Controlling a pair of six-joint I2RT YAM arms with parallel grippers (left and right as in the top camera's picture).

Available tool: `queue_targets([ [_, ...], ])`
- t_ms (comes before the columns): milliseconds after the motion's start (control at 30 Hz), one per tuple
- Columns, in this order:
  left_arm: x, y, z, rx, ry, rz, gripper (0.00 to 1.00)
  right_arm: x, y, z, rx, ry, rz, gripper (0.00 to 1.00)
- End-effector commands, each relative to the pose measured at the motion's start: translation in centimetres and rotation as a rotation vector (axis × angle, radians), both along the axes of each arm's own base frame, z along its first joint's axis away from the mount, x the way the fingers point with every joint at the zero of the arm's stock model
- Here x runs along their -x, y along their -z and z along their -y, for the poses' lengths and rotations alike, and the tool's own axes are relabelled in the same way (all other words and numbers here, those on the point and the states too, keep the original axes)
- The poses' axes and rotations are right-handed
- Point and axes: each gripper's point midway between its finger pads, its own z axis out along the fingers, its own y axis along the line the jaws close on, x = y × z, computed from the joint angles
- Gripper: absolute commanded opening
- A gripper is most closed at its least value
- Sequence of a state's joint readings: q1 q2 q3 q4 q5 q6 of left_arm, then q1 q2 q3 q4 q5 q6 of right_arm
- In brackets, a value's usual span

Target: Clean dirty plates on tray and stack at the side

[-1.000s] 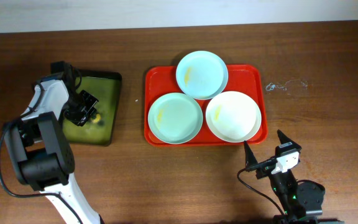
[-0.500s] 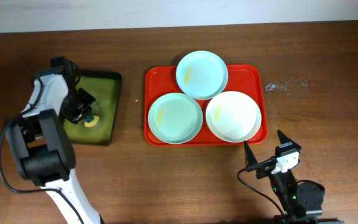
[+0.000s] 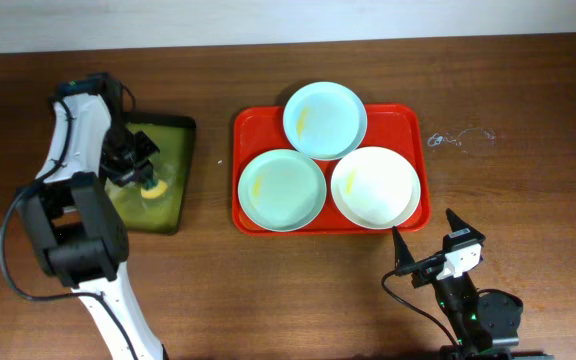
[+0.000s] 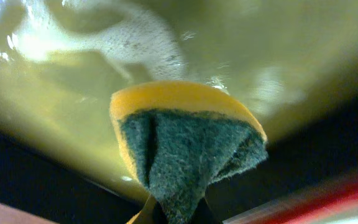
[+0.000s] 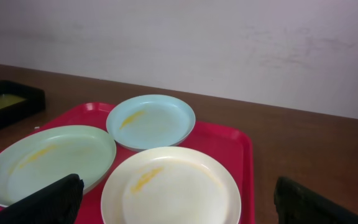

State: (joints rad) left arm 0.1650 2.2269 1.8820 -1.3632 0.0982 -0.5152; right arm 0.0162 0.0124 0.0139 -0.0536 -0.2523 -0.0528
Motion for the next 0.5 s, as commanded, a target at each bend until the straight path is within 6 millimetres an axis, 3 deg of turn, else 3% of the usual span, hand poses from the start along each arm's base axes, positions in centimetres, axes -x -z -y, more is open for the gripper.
queue_targets([
  [0, -3.5, -13.5, 1.7, 0.01, 0.09, 0.385, 0.0, 0.0, 0.3, 0.2, -0.005, 0.008, -0.006, 0.98],
  [33, -3.4, -17.8, 4.1, -0.002, 0.152, 0.513, 0.0, 0.0, 0.3, 0.2, -0.005, 0.008, -0.005, 0.98],
  [67, -2.8, -19.8, 7.0, 0.002, 0.219, 0.565, 0.0, 0.0, 0.3, 0.2, -0.005, 0.008, -0.006, 0.98],
  [100, -2.5, -20.0, 8.8, 0.014, 0.261, 0.568, 0.0, 0.0, 0.3, 0.2, -0.005, 0.008, -0.005, 0.98],
  [133, -2.1, -19.2, 11.8, 0.036, 0.331, 0.546, 0.0, 0.0, 0.3, 0.2, -0.005, 0.008, -0.006, 0.98],
  [167, -1.8, -17.8, 14.6, 0.055, 0.391, 0.515, 0.0, 0.0, 0.3, 0.2, -0.005, 0.008, -0.005, 0.98],
  [200, -1.5, -14.3, 19.2, 0.083, 0.477, 0.467, 0.0, 0.0, 0.3, 0.2, -0.005, 0.008, -0.005, 0.99],
  [267, -0.8, -7.3, 24.8, 0.082, 0.598, 0.387, 0.0, 0.0, 0.3, 0.2, -0.005, 0.008, -0.006, 0.99],
  [400, -0.2, 0.1, 26.5, 0.019, 0.617, 0.254, 0.0, 0.0, 0.3, 0.2, -0.005, 0.008, -0.006, 0.98],
  [467, 0.0, 1.2, 26.5, 0.017, 0.613, 0.226, 0.0, 0.0, 0.3, 0.2, -0.005, 0.008, -0.005, 0.98],
])
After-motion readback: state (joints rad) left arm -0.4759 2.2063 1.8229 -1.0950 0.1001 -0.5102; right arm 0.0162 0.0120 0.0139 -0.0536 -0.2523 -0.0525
